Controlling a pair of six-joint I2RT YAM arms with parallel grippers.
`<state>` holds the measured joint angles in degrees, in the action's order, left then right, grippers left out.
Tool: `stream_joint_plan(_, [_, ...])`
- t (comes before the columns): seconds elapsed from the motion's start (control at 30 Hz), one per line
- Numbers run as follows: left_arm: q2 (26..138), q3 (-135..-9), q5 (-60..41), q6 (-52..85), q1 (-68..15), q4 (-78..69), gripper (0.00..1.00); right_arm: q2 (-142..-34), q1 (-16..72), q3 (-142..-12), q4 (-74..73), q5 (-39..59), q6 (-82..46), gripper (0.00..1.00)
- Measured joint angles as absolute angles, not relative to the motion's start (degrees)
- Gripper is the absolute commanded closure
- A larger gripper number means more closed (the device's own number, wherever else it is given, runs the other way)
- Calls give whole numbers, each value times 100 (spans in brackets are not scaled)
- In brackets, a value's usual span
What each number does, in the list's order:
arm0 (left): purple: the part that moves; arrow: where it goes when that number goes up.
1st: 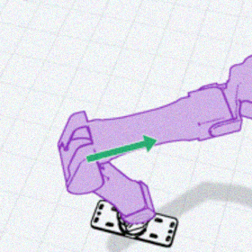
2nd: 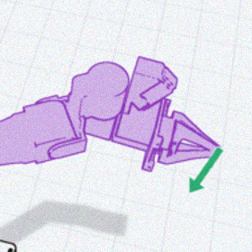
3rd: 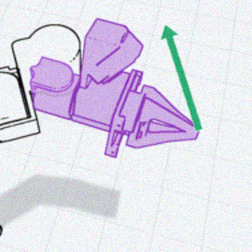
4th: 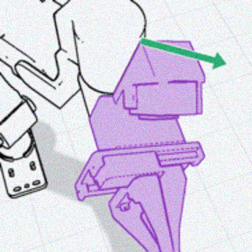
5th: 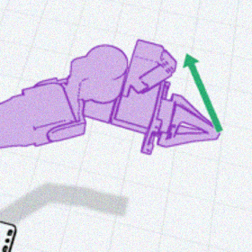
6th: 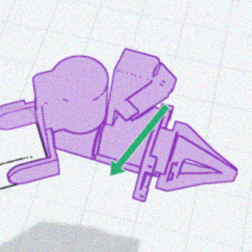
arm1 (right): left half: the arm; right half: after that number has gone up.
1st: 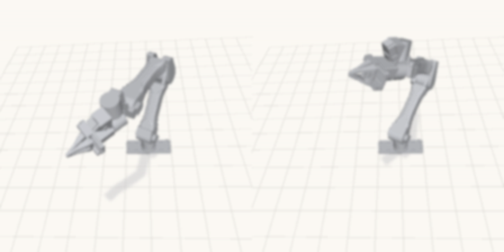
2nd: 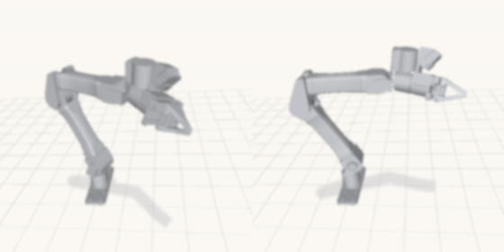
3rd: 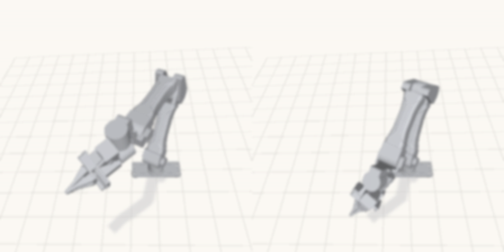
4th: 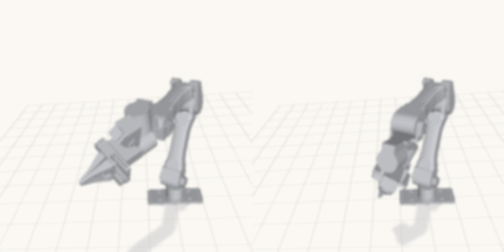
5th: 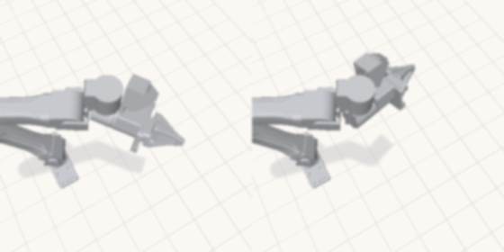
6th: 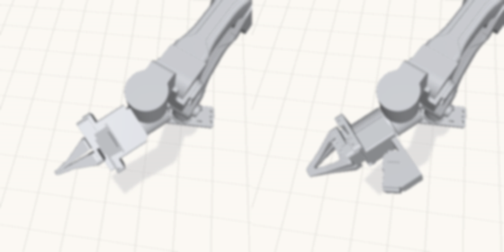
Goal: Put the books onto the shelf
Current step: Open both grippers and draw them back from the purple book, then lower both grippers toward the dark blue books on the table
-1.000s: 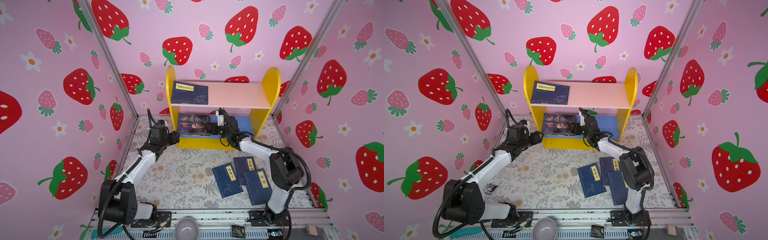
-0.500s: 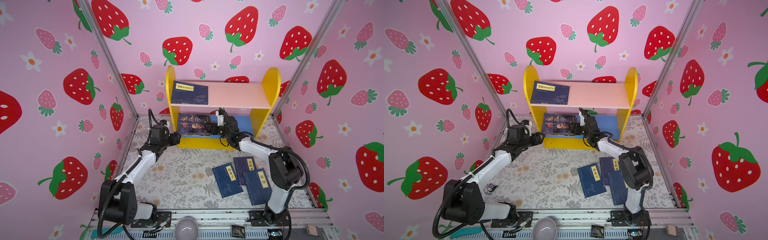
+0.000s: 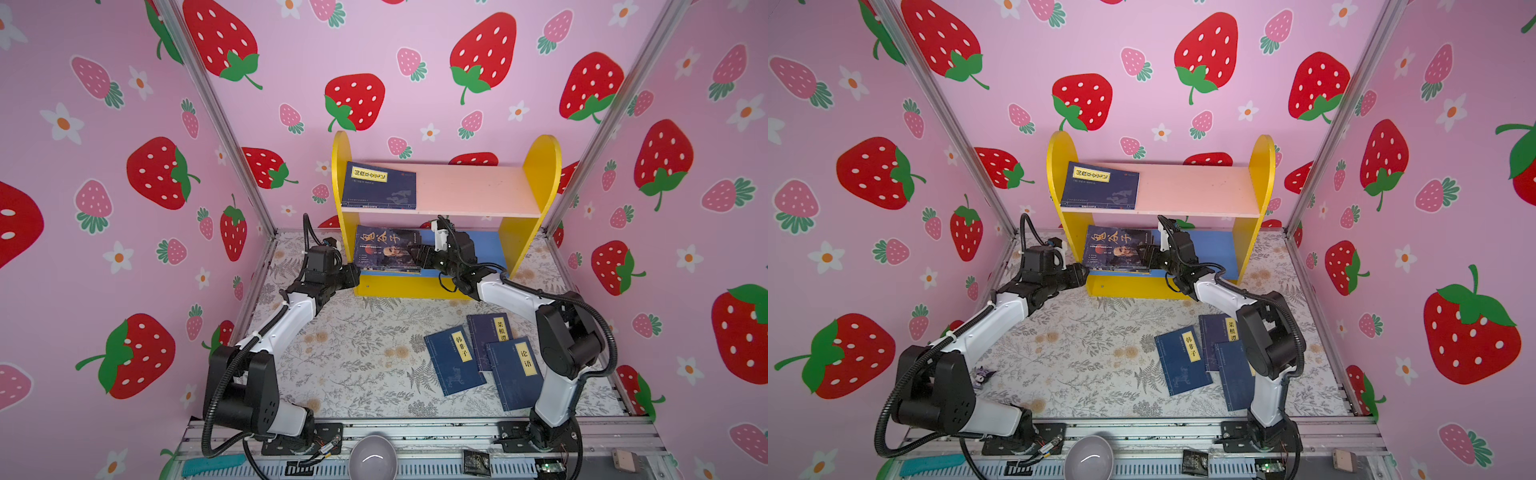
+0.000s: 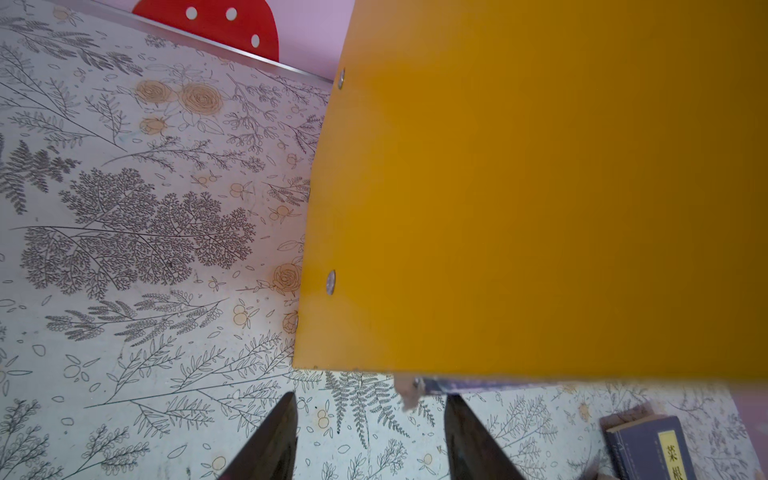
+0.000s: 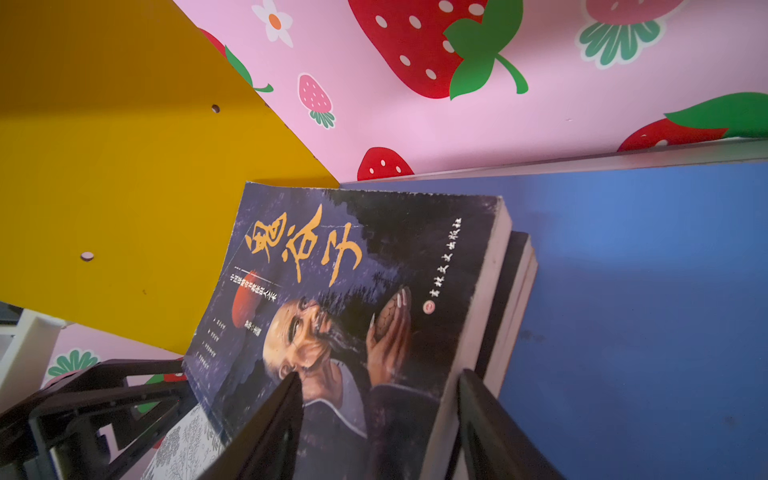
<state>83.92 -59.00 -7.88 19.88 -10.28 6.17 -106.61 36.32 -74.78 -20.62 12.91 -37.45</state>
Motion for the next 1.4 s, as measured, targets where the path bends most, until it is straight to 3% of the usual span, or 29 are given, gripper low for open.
stream_joint_plan(0.33, [8442,-5948,-552,2145,-1083,607,43,-10678,3625,-7487,-2121,1295,-3741,36])
stream_joint_plan(0.53, [7686,-5419,-526,2414,-1098,480,26,-10565,3627,-7452,-1992,1345,-3557,32])
stream_joint_plan(0.7, [6608,-4659,-814,2856,-1339,392,16,-9524,3640,-6698,-1660,1160,-3242,29])
stream_joint_plan(0.83, [6123,-4130,-1096,3341,-1890,351,9,-8235,3664,-5719,-1275,742,-3109,29])
stream_joint_plan(1.0, [6160,-3618,-1160,4080,-3044,99,6,-7387,3664,-4477,-814,362,-3229,31])
stream_joint_plan(1.23, [7048,-3420,-851,5050,-4484,-587,6,-6818,3691,-2611,-327,327,-3898,32])
stream_joint_plan(1.4, [7985,-3424,-685,5629,-5039,-1240,6,-6219,3848,-2200,25,283,-4313,32])
